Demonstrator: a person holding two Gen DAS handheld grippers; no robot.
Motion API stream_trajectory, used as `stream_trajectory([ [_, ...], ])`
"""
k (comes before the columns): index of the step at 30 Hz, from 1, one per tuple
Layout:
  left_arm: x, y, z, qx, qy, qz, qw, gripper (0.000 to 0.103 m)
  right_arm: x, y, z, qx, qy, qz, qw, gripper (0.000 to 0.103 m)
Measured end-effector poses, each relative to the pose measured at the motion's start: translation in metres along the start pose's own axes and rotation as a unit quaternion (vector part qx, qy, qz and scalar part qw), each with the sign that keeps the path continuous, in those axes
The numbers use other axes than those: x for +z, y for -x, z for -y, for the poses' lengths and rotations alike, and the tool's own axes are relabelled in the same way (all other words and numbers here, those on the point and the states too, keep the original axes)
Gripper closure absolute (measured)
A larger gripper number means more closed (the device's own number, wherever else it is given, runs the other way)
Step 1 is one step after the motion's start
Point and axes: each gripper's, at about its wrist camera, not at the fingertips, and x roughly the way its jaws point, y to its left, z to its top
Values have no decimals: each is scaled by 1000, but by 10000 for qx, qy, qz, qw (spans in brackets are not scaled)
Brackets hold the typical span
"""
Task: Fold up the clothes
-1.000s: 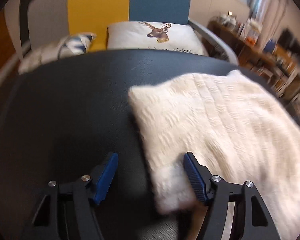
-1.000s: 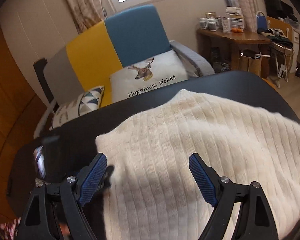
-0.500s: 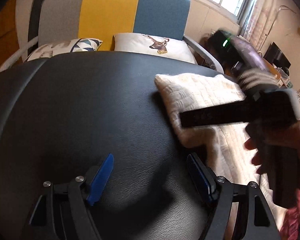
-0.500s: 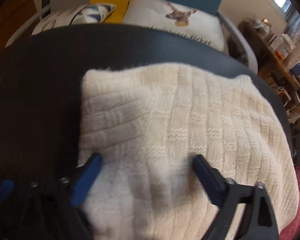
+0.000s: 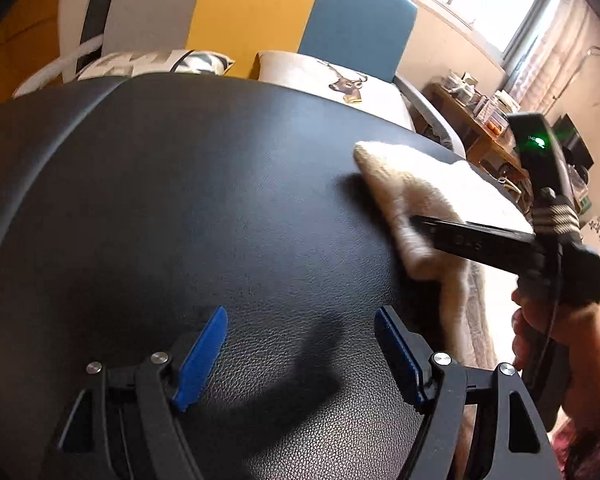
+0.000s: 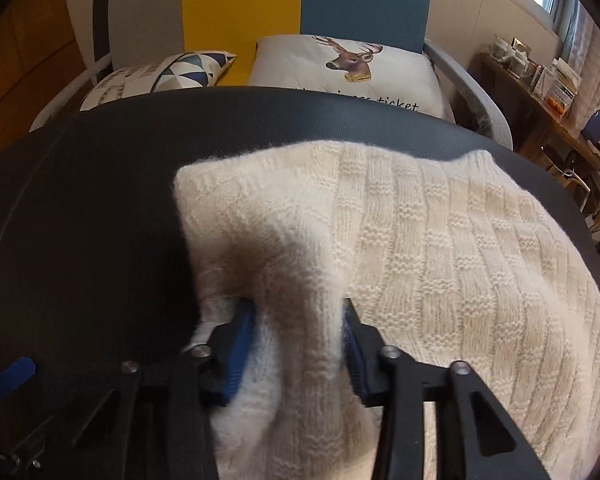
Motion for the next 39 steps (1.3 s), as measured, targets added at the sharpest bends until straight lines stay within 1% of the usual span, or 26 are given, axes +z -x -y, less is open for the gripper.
stream_trajectory([
  [1,0,1,-1,16,17,-8,10000,26,-2,2,8,77,-89,48,9999,74],
  [3,-1,2,-3,48,51,-25,10000,26,-5,6,27,318,-434,168,9984,78],
  [4,-1,3,-4,64,68,-33,10000,26,-6,10,37,495,-702,236,9960,80],
  [5,-1,4,-5,80,85,-41,9999,26,-7,14,49,711,-1014,318,9918,80],
  [6,-2,5,-6,96,102,-49,9999,26,-9,18,61,1014,-1412,416,9839,81],
  [7,-2,5,-7,112,119,-57,9999,26,-13,21,74,1362,-1849,514,9719,81],
  [8,-2,6,-8,110,150,-68,9998,26,-17,24,87,1705,-2279,611,9567,81],
  [9,-3,6,-10,77,205,-56,9997,26,-23,27,100,2105,-2718,712,9363,82],
  [10,-2,6,-11,52,261,-32,9996,26,-28,30,112,2571,-3164,817,9094,82],
  [11,-1,6,-10,47,308,-16,9995,26,-32,33,120,2948,-3477,911,8854,82],
  [12,0,5,-10,24,329,-21,9995,26,-34,37,124,3187,-3597,985,8714,82],
  [13,2,4,-8,-12,301,-42,9995,26,-34,45,127,3369,-3636,1063,8620,82],
  [17,20,-8,12,7,-27,-107,9999,26,-34,81,138,3948,-3678,1453,8293,82],
  [20,36,-24,29,-71,-148,-270,9995,23,-35,107,145,4330,-3700,1747,8032,82],
  [22,42,-32,42,-196,-77,-345,9992,23,-39,126,151,4463,-3726,1953,7899,82],
  [24,42,-36,58,-326,-113,-340,9988,23,-42,144,161,4527,-3746,2133,7806,82],
  [27,38,-45,89,-410,-453,-305,9977,22,-45,167,172,4701,-3755,2307,7647,87],
  [28,34,-49,101,-433,-613,-284,9968,20,-46,173,175,4780,-3740,2350,7592,87],
  [30,29,-58,125,-561,-809,-380,9944,20,-56,193,179,4902,-3647,2440,7531,88],
  [31,26,-61,134,-730,-801,-431,9932,20,-60,201,179,4906,-3581,2472,7550,88],
  [33,23,-66,150,-1076,-689,-486,9906,20,-61,212,179,4778,-3430,2486,7696,89],
  [34,23,-68,159,-1205,-641,-505,9894,18,-62,214,178,4656,-3369,2466,7804,89],
  [35,22,-71,166,-1301,-621,-547,9880,16,-66,215,180,4523,-3344,2442,7899,89],
  [36,21,-73,172,-1305,-629,-569,9878,16,-72,214,182,4383,-3372,2413,7975,89],
  [37,21,-74,176,-1253,-639,-551,9885,16,-78,211,185,4258,-3443,2379,8022,90],
  [39,22,-75,184,-1183,-661,-533,9893,16,-90,203,196,4022,-3697,2401,8024,90],
])
